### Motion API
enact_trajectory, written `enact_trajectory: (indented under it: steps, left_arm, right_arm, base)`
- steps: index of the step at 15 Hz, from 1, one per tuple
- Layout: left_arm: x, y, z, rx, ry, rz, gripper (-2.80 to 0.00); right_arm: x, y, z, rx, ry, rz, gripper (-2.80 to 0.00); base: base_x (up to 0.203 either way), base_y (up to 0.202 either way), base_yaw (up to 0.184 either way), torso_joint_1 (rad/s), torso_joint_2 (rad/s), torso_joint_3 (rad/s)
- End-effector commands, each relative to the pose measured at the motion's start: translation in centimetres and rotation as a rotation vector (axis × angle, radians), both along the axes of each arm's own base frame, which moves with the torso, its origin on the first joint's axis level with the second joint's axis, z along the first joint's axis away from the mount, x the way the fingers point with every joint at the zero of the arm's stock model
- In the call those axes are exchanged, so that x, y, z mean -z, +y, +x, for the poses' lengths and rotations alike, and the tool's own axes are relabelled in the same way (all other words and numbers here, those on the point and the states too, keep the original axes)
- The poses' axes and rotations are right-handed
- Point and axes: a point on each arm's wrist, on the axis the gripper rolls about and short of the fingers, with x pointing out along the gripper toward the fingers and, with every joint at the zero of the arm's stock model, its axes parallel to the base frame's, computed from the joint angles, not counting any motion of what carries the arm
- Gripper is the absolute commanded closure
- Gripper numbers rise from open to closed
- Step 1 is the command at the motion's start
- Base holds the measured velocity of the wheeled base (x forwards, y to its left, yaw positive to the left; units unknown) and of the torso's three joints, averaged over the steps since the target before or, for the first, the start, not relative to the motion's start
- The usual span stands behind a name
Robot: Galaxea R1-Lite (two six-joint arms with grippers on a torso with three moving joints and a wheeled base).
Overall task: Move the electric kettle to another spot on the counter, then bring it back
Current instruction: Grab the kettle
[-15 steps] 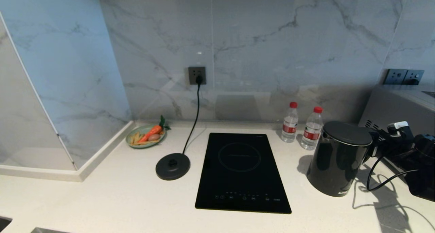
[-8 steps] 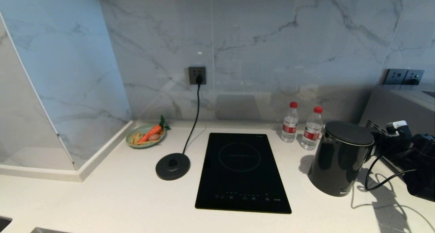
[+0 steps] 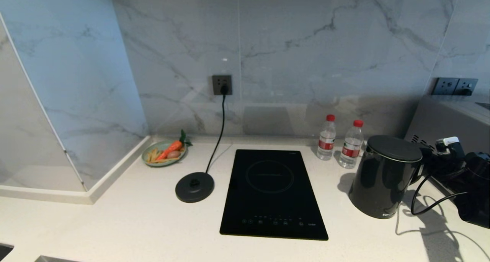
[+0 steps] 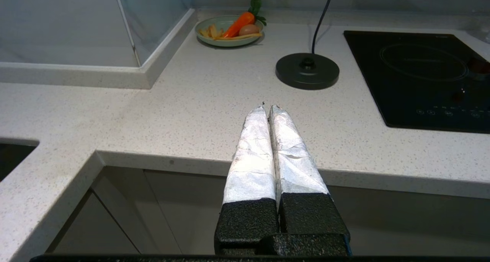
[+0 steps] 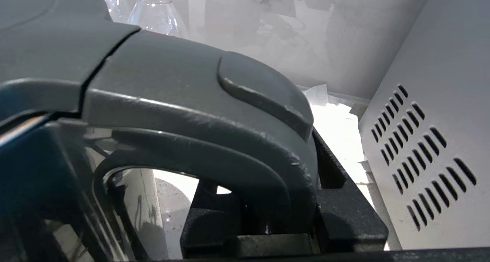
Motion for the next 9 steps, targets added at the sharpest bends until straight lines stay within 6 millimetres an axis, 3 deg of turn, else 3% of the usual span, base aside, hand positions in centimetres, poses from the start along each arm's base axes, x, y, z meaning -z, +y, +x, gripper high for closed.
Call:
enact_trajectory:
  steps: [1, 5, 9]
  left_arm:
    - [0.0, 0.0, 0.0, -0.001, 0.000, 0.000, 0.00]
    - [0.0, 0.0, 0.0, -0.001, 0.000, 0.000, 0.00]
    - [0.0, 0.0, 0.0, 0.000, 0.000, 0.000, 0.00]
  right_arm:
    - [-0.1, 0.0, 0.0, -0.004, -0.006, 0.029, 0.00]
    - [-0.6, 0.0, 0.0, 0.016, -0.022, 0.118, 0.00]
    - [0.5, -0.1, 0.4, 0.047, -0.010, 0.124, 0.00]
  base:
    - [0.000, 0.000, 0.000, 0.000, 0.00, 0.000]
    - [0.000, 0.000, 0.000, 0.000, 0.00, 0.000]
    - [0.000, 0.000, 0.000, 0.000, 0.00, 0.000]
